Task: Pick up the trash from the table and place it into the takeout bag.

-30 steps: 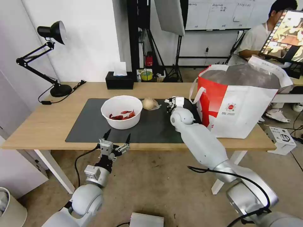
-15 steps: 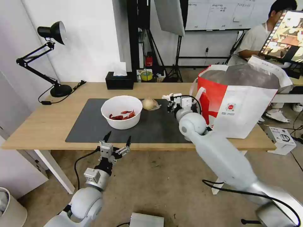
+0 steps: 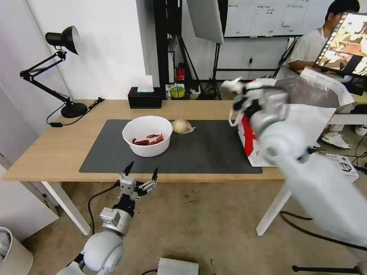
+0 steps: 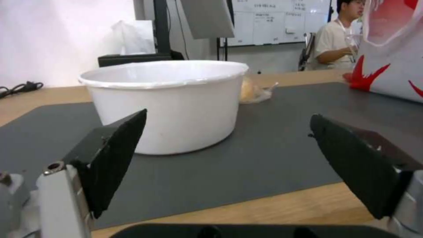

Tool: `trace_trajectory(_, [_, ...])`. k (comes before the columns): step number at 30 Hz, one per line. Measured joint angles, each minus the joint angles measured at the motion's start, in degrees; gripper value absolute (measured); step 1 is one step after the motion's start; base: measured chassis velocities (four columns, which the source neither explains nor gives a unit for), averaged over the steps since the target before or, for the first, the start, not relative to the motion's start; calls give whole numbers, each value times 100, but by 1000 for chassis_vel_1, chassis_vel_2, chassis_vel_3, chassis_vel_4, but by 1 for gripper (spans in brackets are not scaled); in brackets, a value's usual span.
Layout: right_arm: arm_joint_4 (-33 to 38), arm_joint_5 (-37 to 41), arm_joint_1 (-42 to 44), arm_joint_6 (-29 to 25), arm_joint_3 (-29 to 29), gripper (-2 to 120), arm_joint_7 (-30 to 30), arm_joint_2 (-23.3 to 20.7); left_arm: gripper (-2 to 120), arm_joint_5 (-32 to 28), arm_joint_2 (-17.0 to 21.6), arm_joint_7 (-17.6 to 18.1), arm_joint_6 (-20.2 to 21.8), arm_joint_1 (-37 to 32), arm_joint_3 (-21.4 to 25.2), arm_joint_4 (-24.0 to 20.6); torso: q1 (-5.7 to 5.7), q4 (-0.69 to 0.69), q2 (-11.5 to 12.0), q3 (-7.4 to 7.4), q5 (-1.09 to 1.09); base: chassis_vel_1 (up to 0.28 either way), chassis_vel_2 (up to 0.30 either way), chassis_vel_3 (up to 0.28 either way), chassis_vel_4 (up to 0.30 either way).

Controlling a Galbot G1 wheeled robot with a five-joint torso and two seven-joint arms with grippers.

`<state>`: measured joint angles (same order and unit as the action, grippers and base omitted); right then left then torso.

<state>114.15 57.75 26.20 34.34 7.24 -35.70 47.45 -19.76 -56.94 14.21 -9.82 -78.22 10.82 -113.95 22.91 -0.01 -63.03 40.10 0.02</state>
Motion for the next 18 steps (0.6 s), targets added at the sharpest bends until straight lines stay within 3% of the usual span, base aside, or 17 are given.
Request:
trace_trajectory(9, [-420, 491, -172, 108, 236, 0, -394, -465, 100, 9, -86, -1, 8, 80, -113, 37, 1, 0, 1, 0, -1, 0, 0, 0, 0])
trace_trajectory(12, [-708, 1605, -191, 363, 302, 0, -1333, -515, 100, 20, -90, -2, 10, 88, -148, 50, 1, 0, 0, 0, -1, 0, 0, 0, 0])
trace_trajectory(17, [-831, 1819, -191, 439, 314, 0, -1603, -450, 100, 19, -60, -3, 15, 116, -161, 48, 1, 1, 1, 1, 0, 0, 0, 0, 0])
trace_trajectory(18, [-834, 1837, -196, 451, 312, 5, -1659, -430, 100, 13, -47, -3, 18, 125, -160, 42, 1, 0, 1, 0, -1, 0, 0, 0, 0])
